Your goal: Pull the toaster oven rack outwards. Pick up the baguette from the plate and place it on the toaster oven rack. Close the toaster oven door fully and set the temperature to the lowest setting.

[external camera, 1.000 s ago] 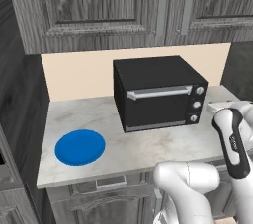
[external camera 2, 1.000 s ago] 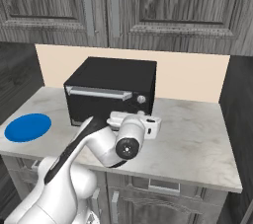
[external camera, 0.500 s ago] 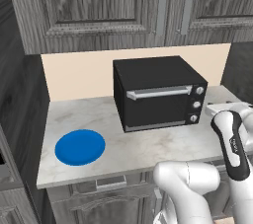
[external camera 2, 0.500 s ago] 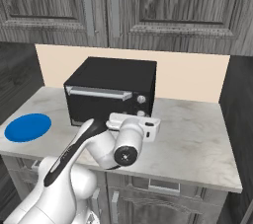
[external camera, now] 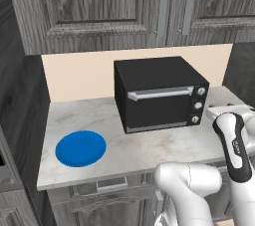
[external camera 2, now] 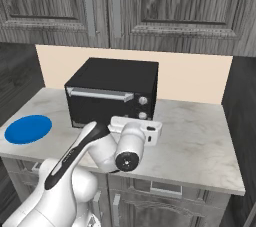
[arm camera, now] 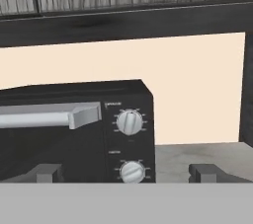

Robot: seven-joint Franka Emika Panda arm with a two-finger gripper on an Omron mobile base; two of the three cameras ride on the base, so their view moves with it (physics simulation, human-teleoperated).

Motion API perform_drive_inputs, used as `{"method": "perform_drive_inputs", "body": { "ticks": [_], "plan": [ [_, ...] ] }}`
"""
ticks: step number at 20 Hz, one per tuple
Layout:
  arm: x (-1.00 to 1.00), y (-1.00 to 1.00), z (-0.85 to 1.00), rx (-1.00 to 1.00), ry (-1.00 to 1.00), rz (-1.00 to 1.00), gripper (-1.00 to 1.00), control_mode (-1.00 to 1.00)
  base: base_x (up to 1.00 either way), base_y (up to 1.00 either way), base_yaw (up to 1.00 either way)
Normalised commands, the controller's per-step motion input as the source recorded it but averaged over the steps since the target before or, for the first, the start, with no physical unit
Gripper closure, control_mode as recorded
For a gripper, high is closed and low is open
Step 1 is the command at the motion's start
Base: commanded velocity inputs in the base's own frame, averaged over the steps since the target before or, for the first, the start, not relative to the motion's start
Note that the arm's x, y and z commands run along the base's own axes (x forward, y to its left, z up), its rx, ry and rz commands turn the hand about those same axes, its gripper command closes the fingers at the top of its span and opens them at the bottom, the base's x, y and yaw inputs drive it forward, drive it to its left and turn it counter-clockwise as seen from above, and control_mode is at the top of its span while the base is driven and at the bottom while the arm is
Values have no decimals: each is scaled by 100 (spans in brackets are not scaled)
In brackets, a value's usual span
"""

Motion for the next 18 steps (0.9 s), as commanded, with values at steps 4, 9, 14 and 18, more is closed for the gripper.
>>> {"method": "perform_drive_inputs", "body": {
  "ticks": [4,9,14,18],
  "plan": [
    [0,0,-4,0,-2,0,-100,-100,0,0,0],
    [0,0,0,0,0,0,-100,-100,0,0,0],
    [1,0,0,0,0,0,-100,-100,0,0,0],
    [7,-2,-2,0,0,0,-100,-100,0,0,0]
  ]
}}
